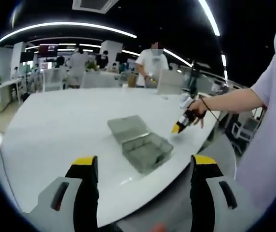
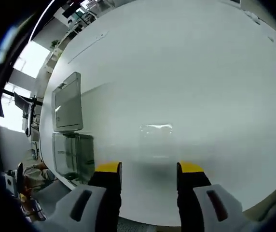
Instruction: Insert the divider into the dual guide fixture by aligning both edges with the guide slots and pushing it downward to the bottom, including one-sided entry, uneven engagement, binding, and posture correction.
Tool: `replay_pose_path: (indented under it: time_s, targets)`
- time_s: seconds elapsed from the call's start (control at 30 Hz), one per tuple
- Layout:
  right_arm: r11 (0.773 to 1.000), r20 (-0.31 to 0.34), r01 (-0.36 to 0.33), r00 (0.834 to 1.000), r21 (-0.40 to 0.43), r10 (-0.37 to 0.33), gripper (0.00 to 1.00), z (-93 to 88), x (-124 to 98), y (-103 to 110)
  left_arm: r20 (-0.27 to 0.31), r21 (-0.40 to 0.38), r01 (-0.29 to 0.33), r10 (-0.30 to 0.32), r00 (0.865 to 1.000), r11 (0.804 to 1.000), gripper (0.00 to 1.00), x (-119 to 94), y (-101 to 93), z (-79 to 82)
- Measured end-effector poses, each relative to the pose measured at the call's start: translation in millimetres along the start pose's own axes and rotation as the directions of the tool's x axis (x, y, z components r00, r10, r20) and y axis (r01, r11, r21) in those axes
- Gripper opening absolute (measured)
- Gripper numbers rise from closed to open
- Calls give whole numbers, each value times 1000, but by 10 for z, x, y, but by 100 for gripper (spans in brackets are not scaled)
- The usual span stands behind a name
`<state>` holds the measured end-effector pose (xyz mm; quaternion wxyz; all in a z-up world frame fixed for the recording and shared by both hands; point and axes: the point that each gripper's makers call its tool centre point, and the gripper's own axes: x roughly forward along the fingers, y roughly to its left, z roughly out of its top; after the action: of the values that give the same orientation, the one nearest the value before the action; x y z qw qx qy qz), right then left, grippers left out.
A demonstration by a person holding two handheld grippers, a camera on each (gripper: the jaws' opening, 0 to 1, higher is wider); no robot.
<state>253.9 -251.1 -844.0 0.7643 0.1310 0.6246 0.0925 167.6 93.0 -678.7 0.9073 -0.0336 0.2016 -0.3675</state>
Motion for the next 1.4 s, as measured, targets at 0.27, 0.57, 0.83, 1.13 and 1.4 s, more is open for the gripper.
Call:
replay_pose_path:
  time_s: [0.27,0.57,0.83,1.13,1.4]
  targets:
    - [1000,-33,12,999,-7,-12,42,-51,53,-51,-1,2,-10,10,1000,1000,76,-28,11,-2]
    - [999,-37,34,999,-15,-35,41,-15,105,-115,-9,-6,-12,12,1000,1000,76,-36,-2,-46]
    - [993,-72,114,991,-44,-117,39,112,184,-252,-10,-11,-15,15,1000,1000,76,-28,15,-59]
    - [969,-100,234,965,-84,-242,38,165,249,-340,-3,-17,-6,6,1000,1000,76,-6,13,-66]
    - [958,-108,273,953,-90,-281,37,160,268,-361,0,-20,-4,4,1000,1000,76,-17,48,-59]
